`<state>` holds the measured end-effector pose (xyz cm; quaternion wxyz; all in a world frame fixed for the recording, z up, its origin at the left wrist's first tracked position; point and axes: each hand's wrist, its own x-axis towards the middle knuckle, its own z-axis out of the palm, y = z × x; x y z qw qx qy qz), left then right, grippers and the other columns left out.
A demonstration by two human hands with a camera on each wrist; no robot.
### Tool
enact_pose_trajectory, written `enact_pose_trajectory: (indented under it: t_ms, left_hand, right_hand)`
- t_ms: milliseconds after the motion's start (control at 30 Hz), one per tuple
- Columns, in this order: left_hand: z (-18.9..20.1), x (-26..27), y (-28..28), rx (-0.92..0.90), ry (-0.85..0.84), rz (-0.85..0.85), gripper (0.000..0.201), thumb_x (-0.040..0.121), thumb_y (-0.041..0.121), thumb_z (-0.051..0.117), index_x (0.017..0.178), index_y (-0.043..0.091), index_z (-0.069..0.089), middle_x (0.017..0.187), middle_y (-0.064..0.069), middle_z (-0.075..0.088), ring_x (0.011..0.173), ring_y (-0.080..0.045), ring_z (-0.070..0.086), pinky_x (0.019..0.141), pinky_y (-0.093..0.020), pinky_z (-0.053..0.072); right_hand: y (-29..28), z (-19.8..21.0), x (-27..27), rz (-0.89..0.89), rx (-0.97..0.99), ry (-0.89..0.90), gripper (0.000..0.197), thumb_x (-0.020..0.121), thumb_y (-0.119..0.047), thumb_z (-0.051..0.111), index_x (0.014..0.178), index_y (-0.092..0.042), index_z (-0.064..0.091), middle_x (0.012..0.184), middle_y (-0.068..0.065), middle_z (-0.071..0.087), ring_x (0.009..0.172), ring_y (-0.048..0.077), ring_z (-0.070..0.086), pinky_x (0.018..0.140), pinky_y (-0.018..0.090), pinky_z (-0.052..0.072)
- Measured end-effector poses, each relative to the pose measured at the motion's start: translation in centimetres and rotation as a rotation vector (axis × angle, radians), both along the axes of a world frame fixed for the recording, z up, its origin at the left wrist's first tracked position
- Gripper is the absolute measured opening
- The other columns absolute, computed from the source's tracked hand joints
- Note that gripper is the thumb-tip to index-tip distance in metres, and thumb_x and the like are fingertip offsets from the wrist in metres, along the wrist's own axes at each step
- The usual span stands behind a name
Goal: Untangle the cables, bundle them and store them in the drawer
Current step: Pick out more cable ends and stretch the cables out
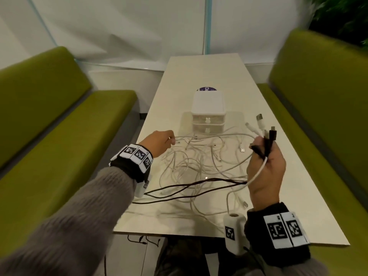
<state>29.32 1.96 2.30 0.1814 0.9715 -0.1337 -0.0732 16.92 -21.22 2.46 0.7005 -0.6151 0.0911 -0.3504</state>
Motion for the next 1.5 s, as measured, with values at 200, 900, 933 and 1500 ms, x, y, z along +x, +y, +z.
enact_pose_trajectory:
  t_ms: [200, 900, 933, 1500]
  left_hand:
    - [3.6, 0.8, -2.5, -0.715, 0.038, 0.071, 0.018, 0.099, 0.010, 0.041, 0.083, 0.012, 0.051, 0.100, -0.007, 0.056, 0.094, -0.026, 0.057, 0.086, -0.034, 0.045]
    - [5.8, -1.7, -1.0, -0.795, 0.307, 0.120, 0.021, 0.094, 0.047, 0.032, 0.089, 0.028, 0.038, 0.112, -0.001, 0.064, 0.114, -0.027, 0.054, 0.095, -0.048, 0.037]
    - [5.8, -1.9, -0.7, -0.758, 0.352, 0.100, 0.024, 0.090, 0.053, 0.036, 0.092, 0.030, 0.039, 0.122, 0.001, 0.055, 0.118, -0.027, 0.048, 0.097, -0.052, 0.037]
    - [4.4, -6.0, 10.4, -1.248, -0.151, 0.526, 0.032, 0.097, 0.034, 0.042, 0.067, 0.025, 0.038, 0.054, 0.014, 0.036, 0.049, -0.003, 0.034, 0.063, -0.024, 0.044]
  right_hand:
    - [-0.6, -1.7, 0.1, -0.119, 0.117, 0.053, 0.020, 0.086, -0.047, 0.049, 0.085, -0.029, 0.058, 0.071, -0.010, 0.047, 0.074, 0.015, 0.045, 0.077, 0.038, 0.038]
    - [-0.8, -2.4, 0.4, -0.005, 0.394, 0.029, 0.012, 0.098, -0.021, 0.046, 0.094, -0.028, 0.055, 0.088, 0.000, 0.055, 0.084, 0.012, 0.052, 0.084, 0.025, 0.044]
    - [-1.0, -2.2, 0.5, -0.026, 0.395, 0.049, 0.014, 0.097, -0.022, 0.044, 0.092, -0.032, 0.053, 0.087, -0.004, 0.054, 0.084, 0.014, 0.053, 0.083, 0.031, 0.045]
    - [-0.2, 0.0, -1.5, 0.217, 0.196, 0.071, 0.020, 0.097, -0.013, 0.052, 0.079, -0.020, 0.046, 0.044, -0.014, 0.031, 0.037, 0.003, 0.023, 0.036, 0.016, 0.023]
